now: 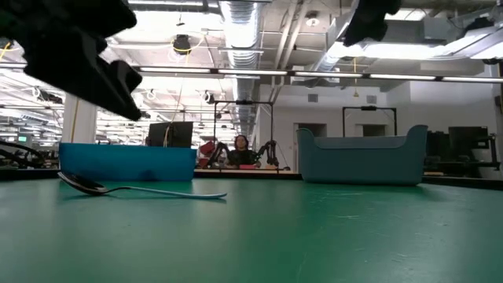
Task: Sort silverware by color (type)
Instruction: Put the blue spoon into the yellow bin
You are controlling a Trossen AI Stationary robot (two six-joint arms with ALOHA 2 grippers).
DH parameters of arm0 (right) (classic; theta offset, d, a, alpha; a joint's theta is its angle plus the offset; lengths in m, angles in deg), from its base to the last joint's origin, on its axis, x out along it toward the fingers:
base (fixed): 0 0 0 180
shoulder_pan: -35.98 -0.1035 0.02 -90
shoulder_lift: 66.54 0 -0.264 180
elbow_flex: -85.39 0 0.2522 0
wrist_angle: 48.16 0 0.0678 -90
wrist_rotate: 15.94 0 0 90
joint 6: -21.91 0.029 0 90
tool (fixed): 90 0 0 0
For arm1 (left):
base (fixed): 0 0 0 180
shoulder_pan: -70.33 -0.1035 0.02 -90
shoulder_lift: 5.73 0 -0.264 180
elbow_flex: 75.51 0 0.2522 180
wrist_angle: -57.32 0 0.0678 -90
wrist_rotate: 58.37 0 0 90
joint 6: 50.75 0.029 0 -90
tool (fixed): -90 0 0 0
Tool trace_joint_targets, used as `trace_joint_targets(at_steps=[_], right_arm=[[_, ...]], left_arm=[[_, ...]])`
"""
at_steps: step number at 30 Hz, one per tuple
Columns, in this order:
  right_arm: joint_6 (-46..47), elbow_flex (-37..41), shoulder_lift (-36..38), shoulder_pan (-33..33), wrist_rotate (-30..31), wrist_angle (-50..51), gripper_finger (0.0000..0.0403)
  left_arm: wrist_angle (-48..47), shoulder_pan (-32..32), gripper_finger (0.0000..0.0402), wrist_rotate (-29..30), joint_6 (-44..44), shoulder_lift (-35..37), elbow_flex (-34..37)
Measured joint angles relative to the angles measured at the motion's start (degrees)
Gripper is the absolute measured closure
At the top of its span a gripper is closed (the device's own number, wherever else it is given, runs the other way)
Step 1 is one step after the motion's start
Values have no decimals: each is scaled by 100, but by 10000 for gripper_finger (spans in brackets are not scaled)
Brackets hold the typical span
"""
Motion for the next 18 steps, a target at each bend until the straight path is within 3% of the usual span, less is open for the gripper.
trace_joint_targets(at_steps=[13, 18], right_arm=[[24, 0, -559, -168, -7, -6, 305], [36, 0, -572, -274, -13, -2, 305]], left_arm=[[684, -205, 285, -108, -27, -1418, -11], [826, -380, 285, -618, 60, -1802, -19]])
